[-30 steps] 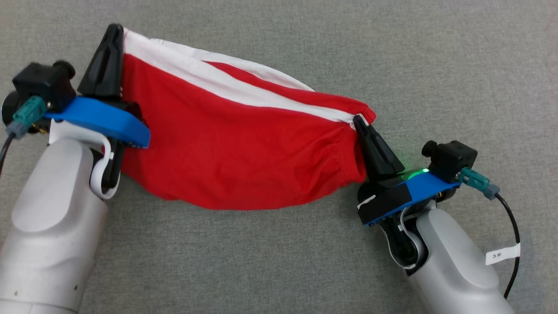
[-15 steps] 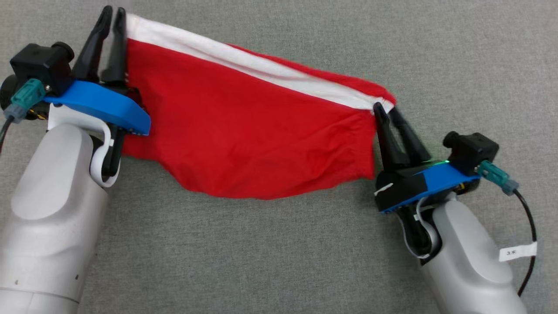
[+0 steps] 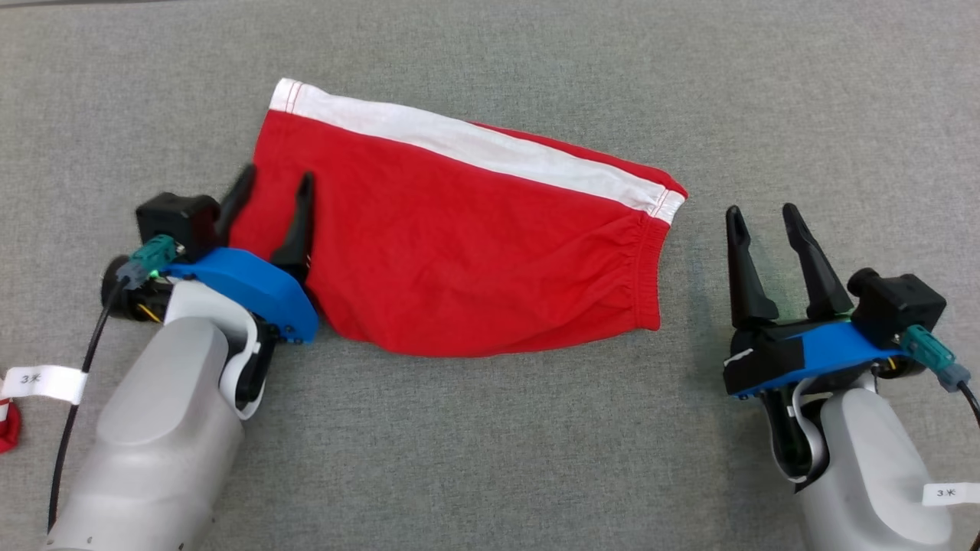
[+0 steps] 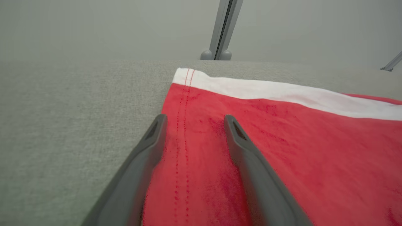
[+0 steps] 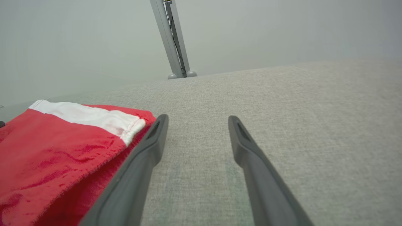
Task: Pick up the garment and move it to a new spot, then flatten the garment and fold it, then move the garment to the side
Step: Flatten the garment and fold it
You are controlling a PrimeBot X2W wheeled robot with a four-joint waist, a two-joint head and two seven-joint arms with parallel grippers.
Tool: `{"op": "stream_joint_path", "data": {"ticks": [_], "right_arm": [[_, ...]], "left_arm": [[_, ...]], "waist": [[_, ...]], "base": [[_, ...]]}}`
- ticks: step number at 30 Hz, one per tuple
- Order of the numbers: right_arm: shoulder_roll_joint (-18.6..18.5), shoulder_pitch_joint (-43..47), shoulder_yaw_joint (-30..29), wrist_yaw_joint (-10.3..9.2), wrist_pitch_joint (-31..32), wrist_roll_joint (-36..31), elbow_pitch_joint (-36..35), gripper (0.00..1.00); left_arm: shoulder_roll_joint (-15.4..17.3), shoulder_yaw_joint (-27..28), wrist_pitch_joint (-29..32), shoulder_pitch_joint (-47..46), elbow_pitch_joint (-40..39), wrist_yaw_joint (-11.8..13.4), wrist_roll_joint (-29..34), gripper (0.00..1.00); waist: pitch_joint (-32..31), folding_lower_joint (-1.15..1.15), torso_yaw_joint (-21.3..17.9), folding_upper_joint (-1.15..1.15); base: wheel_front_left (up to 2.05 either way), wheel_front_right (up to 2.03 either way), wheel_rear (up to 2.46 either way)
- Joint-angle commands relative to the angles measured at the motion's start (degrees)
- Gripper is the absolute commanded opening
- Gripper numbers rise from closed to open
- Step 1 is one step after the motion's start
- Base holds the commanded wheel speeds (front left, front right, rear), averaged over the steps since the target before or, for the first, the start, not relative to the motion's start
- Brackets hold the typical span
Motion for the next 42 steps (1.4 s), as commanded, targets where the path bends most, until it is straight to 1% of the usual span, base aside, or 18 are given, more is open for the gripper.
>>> {"op": "stream_joint_path", "data": {"ticks": [1,6,8,9,12,15,16,17,18,20,23,27,33,38,41,42], "right_arm": [[-0.2,1.0,-1.3,0.0,-0.2,-1.4,-0.5,1.0],[-0.2,2.3,-4.1,0.0,-0.2,-2.6,-0.6,1.0],[-0.2,2.7,-4.6,0.0,-0.2,-3.0,-0.5,1.0],[-0.2,2.7,-4.6,0.0,-0.2,-3.0,-0.5,1.0],[-0.2,3.0,-4.9,0.0,-0.2,-3.1,-0.3,1.0],[-0.2,3.2,-5.0,0.0,-0.2,-3.3,0.1,1.0],[-0.2,3.3,-5.0,0.0,-0.2,-3.4,0.2,1.0],[-0.2,3.4,-5.0,0.0,-0.2,-3.5,0.4,1.0],[-0.2,3.4,-5.0,0.0,-0.2,-3.5,0.4,1.0],[-0.2,3.7,-4.9,0.0,-0.2,-3.8,0.6,1.0],[-0.2,4.2,-5.2,0.0,-0.2,-5.8,0.7,1.0],[-0.2,5.5,-5.7,0.0,-0.2,-7.1,1.7,1.0],[-0.2,8.8,-6.1,0.0,-0.2,-7.3,4.2,1.0],[-0.2,11.8,-6.0,-0.01,-0.2,-6.9,5.9,1.0],[-0.2,13.2,-5.8,0.0,-0.2,-6.7,6.6,1.0],[-0.2,13.5,-5.6,0.0,-0.2,-6.6,6.8,1.0]], "left_arm": [[0.5,-2.2,1.9,-0.5,2.1,0.1,-2.4,1.0],[1.7,-7.1,4.3,-2.2,7.1,0.1,-5.7,1.0],[2.5,-8.1,3.7,-3.1,9.5,0.1,-5.4,1.0],[2.5,-8.1,3.7,-3.1,9.5,0.1,-5.4,1.0],[1.6,-9.4,4.5,-3.4,13.5,0.1,-5.4,1.0],[0.1,-10.9,5.6,-2.6,14.9,0.1,-6.8,1.0],[-0.1,-11.4,5.9,-2.4,14.9,0.1,-7.4,0.8],[-0.3,-12.1,5.9,-2.2,14.7,0.1,-7.8,0.26],[-0.4,-12.9,5.8,-1.9,14.3,0.1,-8.3,0.0],[-0.4,-14.2,6.2,-1.4,13.7,0.1,-9.5,0.0],[0.0,-15.3,4.2,-1.2,13.2,0.1,-10.7,0.0],[-0.9,-15.6,1.4,-0.1,14.1,0.1,-11.7,0.0],[-2.7,-15.2,-0.5,6.0,15.8,0.1,-13.1,0.0],[-4.0,-14.3,-1.1,11.8,15.5,1.7,-13.0,0.0],[-3.6,-12.2,-1.1,14.2,12.4,3.7,-12.1,0.0],[-3.3,-11.4,-1.1,15.2,10.7,4.7,-11.1,0.59]], "waist": [[-0.3,0.0,-0.1,0.0],[-0.6,0.0,-0.4,0.0],[-0.8,0.0,-0.5,0.0],[-0.8,0.0,-0.5,0.0],[-1.2,0.0,-0.6,0.0],[-1.8,0.0,-0.7,0.0],[-2.0,0.0,-0.6,0.0],[-2.2,0.0,-0.6,0.0],[-2.5,0.0,-0.6,0.0],[-3.3,0.0,-0.4,0.0],[-4.8,0.0,0.0,0.0],[-8.1,0.0,1.0,0.0],[-14.0,0.0,3.1,0.0],[-18.2,0.0,5.0,0.0],[-19.8,0.0,6.1,0.0],[-20.1,0.0,6.5,0.0]], "base": [[0.0,0.0,0.0],[0.0,0.0,0.0],[0.0,0.0,0.0],[0.0,0.0,0.0],[0.0,0.0,0.0],[0.0,0.0,0.0],[0.0,0.0,0.0],[0.0,0.0,0.0],[0.0,0.0,0.0],[0.0,0.0,0.0],[0.0,0.0,0.0],[0.0,0.0,0.0],[0.0,0.0,0.0],[0.0,0.0,0.0],[0.0,0.0,0.0],[0.0,0.0,0.0]]}}
